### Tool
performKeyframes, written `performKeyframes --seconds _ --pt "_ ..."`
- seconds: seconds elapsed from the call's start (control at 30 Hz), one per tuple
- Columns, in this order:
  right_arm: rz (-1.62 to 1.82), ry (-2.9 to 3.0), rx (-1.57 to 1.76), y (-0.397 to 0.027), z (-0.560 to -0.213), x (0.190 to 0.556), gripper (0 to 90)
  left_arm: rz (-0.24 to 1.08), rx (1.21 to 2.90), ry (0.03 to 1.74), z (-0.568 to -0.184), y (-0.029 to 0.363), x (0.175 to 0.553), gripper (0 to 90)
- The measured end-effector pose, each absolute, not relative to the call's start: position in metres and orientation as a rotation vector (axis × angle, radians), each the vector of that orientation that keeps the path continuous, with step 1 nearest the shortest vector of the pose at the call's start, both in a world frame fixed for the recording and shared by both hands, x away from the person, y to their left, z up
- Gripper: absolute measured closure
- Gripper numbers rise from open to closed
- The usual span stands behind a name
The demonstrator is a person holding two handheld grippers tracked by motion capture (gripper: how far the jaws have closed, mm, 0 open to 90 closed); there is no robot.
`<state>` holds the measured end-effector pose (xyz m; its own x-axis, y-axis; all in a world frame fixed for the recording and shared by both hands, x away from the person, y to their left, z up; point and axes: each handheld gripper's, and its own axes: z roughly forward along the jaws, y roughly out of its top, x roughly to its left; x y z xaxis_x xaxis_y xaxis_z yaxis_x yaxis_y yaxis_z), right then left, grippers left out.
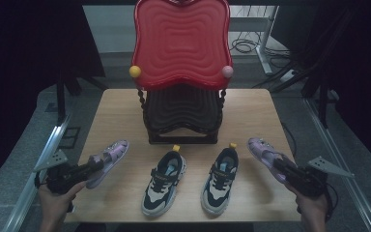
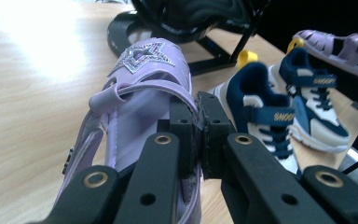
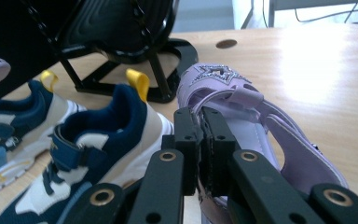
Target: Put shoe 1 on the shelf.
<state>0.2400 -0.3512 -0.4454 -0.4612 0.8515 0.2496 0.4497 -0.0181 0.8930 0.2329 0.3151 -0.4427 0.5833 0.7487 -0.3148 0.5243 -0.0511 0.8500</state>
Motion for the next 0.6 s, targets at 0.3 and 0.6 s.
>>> performKeyframes --seconds 0.3,0.6 --pt "1.516 1.88 1.327 -0.338 -0.438 0.25 86.0 0.258 1.682 1.049 -0.434 0.304 0.244 86.1" --pt "1.568 1.869 1.301 -0.328 -0.431 0.252 85.9 0.275 1.672 1.018 -0.425 0.292 0.249 86.0"
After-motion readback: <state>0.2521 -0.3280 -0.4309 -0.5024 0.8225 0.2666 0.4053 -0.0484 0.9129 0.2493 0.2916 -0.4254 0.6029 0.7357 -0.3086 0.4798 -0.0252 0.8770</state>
